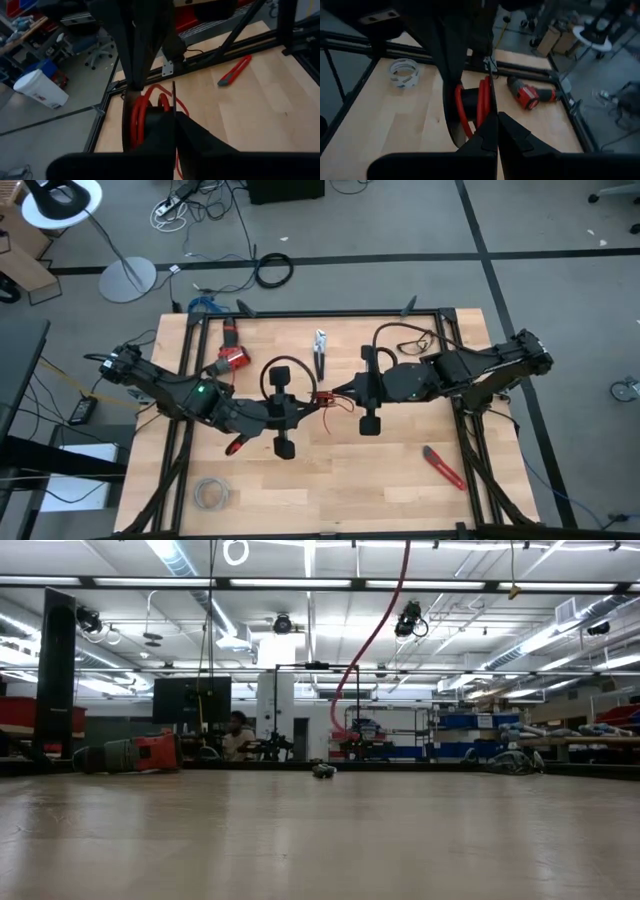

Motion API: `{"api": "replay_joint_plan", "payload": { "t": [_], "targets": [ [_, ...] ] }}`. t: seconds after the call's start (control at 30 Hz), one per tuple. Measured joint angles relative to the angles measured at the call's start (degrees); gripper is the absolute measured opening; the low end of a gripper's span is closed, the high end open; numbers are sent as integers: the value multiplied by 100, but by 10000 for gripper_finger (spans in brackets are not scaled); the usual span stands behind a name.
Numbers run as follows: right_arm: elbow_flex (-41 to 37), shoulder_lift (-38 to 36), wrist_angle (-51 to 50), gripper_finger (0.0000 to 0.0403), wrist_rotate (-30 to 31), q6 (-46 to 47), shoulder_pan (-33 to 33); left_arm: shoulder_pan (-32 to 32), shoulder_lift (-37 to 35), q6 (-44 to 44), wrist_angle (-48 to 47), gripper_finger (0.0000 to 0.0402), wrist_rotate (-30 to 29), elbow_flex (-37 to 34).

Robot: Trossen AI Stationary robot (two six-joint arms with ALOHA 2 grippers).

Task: Coil cords
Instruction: Coil the red wire onto the black spool

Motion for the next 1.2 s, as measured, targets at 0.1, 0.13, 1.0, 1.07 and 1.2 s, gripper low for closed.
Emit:
{"api": "replay_joint_plan", "payload": {
  "t": [0.1,0.13,1.0,1.07,1.2],
  "targets": [
    [0,-1,209,7,196,-306,145,-6,-7,40,0,5,43,0],
    [0,-3,282,11,323,-413,205,-6,-9,36,3,4,85,1],
    [2,-63,1707,108,2590,-2058,1745,90,0,-71,3708,0,1338,-1455],
    [2,-63,1701,107,2637,-1976,1878,126,0,-71,4293,0,1517,-1698],
    [2,-63,1676,107,2954,-1831,2098,292,0,-138,5546,0,2051,-2156]
  ]
}}
